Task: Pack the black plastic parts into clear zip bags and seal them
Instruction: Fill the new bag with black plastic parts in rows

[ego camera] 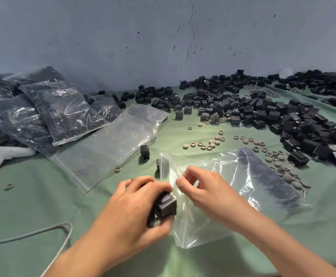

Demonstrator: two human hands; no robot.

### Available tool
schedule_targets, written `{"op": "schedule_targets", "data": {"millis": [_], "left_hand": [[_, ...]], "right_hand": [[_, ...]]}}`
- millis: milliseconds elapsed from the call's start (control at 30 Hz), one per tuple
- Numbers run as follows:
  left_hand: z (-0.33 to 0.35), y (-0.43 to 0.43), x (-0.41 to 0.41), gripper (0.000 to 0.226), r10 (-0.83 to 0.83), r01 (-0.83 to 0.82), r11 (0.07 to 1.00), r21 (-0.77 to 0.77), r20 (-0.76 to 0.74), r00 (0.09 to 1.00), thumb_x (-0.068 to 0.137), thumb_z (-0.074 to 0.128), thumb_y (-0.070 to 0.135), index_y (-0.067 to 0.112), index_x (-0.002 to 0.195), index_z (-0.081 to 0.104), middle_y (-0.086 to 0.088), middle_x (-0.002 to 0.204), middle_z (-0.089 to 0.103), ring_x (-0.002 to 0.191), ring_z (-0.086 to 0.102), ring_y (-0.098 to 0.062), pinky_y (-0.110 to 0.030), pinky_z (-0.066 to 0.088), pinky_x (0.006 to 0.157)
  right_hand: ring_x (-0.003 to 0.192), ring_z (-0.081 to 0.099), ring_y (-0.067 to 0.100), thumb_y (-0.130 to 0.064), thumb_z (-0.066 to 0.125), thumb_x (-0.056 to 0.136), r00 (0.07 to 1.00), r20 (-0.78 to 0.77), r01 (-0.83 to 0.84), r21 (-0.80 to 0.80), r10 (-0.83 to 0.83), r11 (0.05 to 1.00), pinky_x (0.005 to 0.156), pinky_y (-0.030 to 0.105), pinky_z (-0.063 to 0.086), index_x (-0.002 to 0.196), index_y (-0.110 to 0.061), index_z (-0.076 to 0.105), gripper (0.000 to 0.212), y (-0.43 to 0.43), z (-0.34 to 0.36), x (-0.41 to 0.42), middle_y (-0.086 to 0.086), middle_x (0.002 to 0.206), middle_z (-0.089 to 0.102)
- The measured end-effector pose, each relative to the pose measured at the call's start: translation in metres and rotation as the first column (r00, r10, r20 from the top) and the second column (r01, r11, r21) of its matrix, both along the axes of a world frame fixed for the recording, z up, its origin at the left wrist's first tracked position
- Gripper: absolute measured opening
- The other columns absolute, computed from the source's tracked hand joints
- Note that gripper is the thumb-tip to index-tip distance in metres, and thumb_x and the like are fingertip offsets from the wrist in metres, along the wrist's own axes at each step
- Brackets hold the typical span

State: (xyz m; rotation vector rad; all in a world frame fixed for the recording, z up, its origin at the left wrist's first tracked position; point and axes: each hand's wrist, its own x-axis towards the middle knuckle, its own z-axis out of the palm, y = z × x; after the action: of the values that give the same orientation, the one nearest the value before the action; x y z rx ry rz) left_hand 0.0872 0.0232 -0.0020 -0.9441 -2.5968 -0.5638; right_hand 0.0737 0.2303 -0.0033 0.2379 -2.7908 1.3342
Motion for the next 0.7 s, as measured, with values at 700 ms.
{"op": "schedule_targets", "data": {"millis": [700], "left_hand": [[0.014, 0.037, -0.050, 0.053, 0.209, -0.380, 0.923, 0.059, 0.752, 0.625, 0.073, 0.037, 0.076, 0.033, 0.093, 0.061, 0.018, 0.077, 0.070, 0.079, 0.062, 0.000, -0.025, 0.050, 0.077]], "right_hand": [[0.054, 0.040, 0.025, -0.050, 0.031, 0.100, 0.916, -0.401, 0.179, 0.385, -0.011, 0.906, 0.052, 0.036, 0.027, 0.073, -0.024, 0.032, 0.038, -0.020, 0.007, 0.006, -0.007, 0.054, 0.037]]}}
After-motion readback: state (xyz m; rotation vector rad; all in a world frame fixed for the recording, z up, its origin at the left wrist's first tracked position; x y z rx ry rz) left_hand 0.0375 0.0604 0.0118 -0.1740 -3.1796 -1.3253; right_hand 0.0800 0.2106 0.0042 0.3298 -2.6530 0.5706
